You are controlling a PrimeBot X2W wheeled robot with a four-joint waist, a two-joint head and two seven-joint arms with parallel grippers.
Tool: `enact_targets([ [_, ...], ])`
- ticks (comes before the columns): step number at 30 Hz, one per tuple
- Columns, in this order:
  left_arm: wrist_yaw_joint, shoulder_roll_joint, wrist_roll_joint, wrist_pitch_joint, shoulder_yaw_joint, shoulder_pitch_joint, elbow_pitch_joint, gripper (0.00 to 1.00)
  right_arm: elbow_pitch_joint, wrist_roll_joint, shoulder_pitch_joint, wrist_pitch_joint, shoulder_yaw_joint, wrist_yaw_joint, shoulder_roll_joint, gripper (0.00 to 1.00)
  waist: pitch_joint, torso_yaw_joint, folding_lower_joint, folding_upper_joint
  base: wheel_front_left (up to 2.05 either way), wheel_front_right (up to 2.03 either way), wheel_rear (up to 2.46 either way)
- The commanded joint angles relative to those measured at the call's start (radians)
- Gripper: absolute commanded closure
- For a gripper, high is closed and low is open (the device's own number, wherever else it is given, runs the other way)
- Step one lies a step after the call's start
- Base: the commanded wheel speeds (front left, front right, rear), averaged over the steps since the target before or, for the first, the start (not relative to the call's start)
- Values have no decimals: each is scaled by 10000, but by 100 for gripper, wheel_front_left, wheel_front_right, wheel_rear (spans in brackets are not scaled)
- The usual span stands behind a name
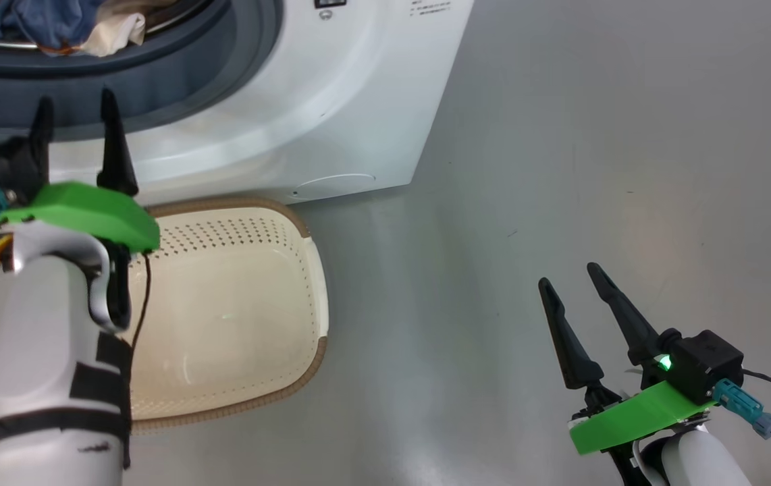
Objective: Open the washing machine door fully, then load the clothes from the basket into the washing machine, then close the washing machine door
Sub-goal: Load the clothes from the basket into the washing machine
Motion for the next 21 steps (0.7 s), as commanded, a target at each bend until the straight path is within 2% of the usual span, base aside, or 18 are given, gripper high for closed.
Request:
enact_targets([
  [1,-37,279,-84,-53,160,243,-358,0,-249,47,9,-48,162,62,-38,0,38,58,0,0,0,0,0],
  [11,-76,128,-540,-53,-139,2381,-2495,0,-382,-26,-92,-48,-9,62,-69,0,157,371,0,0,0,0,0],
  [17,308,123,-797,-53,-660,3684,-4062,0,-441,-64,-193,-48,-30,62,-142,0,261,492,0,0,0,0,0],
  [21,613,122,-567,-53,-1066,4590,-4916,0,-464,-88,-227,-48,-118,62,-191,0,263,581,0,0,0,0,0],
])
